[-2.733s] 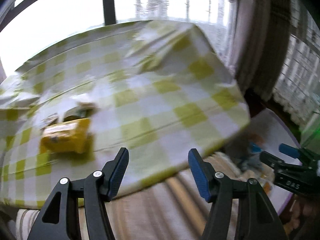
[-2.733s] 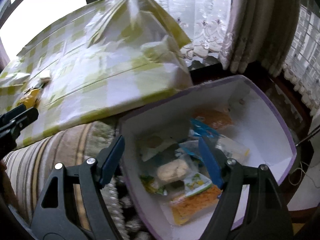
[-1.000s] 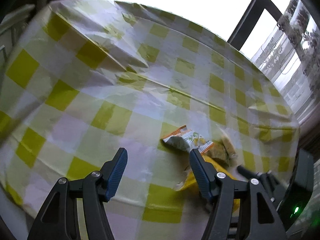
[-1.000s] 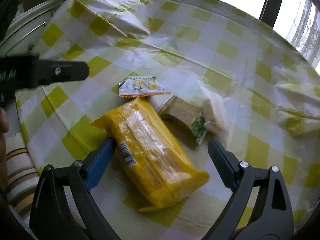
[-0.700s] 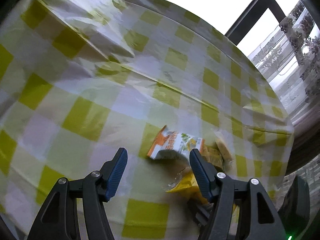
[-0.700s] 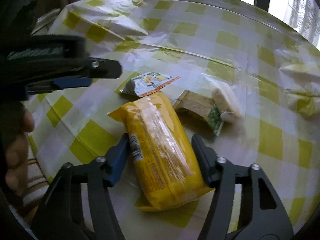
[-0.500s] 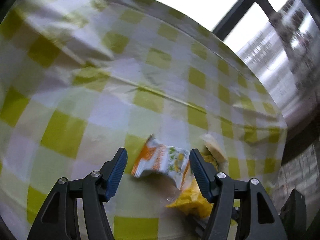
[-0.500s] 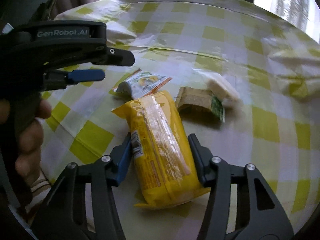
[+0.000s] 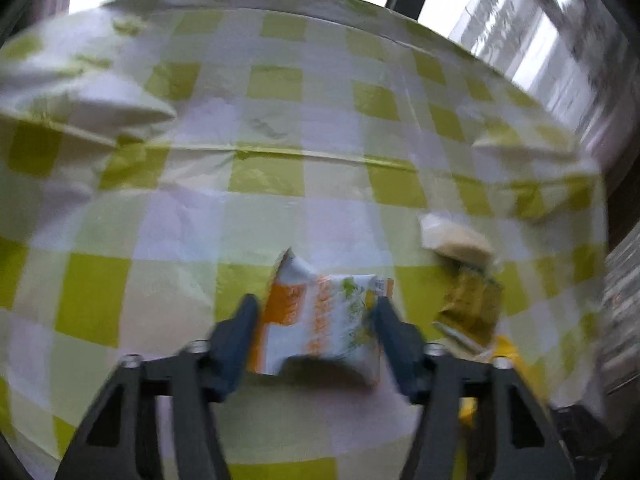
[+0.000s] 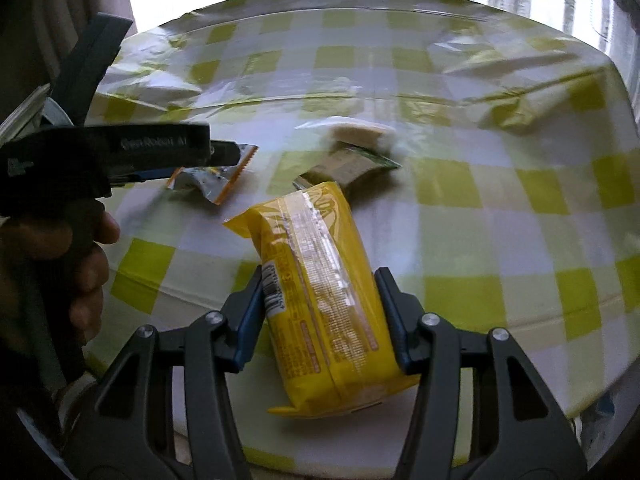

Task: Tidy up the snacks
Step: 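Grasp the orange-and-white snack packet with the left gripper while the right grasps the yellow bread loaf, then carry the orange-and-white packet and yellow loaf to the white box while opening both grippers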

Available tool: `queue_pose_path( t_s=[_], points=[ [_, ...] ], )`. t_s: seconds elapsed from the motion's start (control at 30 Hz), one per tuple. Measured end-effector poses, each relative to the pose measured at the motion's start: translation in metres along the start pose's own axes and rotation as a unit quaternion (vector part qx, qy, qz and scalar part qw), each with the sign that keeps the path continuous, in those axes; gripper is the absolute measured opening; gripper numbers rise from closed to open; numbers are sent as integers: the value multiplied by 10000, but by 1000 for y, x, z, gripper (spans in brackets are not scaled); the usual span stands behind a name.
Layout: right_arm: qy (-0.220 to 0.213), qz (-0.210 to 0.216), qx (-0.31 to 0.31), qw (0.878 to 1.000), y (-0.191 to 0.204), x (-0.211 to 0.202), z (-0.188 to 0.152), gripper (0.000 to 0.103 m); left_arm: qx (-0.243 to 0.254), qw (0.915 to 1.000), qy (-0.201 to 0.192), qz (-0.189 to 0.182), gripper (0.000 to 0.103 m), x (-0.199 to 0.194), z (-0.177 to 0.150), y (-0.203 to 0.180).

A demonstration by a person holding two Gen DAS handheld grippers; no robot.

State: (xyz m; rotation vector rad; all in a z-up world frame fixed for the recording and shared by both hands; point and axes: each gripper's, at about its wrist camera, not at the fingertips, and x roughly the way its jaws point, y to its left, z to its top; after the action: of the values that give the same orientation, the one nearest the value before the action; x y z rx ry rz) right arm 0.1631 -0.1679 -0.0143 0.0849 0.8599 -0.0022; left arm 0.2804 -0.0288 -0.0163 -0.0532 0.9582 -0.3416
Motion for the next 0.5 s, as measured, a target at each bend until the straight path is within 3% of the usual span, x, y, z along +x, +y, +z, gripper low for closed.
queue_pose_path(
  t_s=[0.07, 0.2, 0.3, 0.5],
  points=[
    [-3, -57, 34, 10000, 0, -2, -2, 56, 135, 9999, -24, 100, 46, -1, -2, -3],
    [1, -124, 88, 9999, -1, -7, -7, 56, 239, 9996, -21, 177, 32, -4, -11, -9],
    [20, -162, 129, 9998, -5, -11, -11, 56, 410, 9984, -59, 396, 31, -9, -22, -18],
    [52, -192, 277, 9994, -14, -24, -24, 55, 300, 9986, -115, 420, 30, -27, -46, -23]
  ],
)
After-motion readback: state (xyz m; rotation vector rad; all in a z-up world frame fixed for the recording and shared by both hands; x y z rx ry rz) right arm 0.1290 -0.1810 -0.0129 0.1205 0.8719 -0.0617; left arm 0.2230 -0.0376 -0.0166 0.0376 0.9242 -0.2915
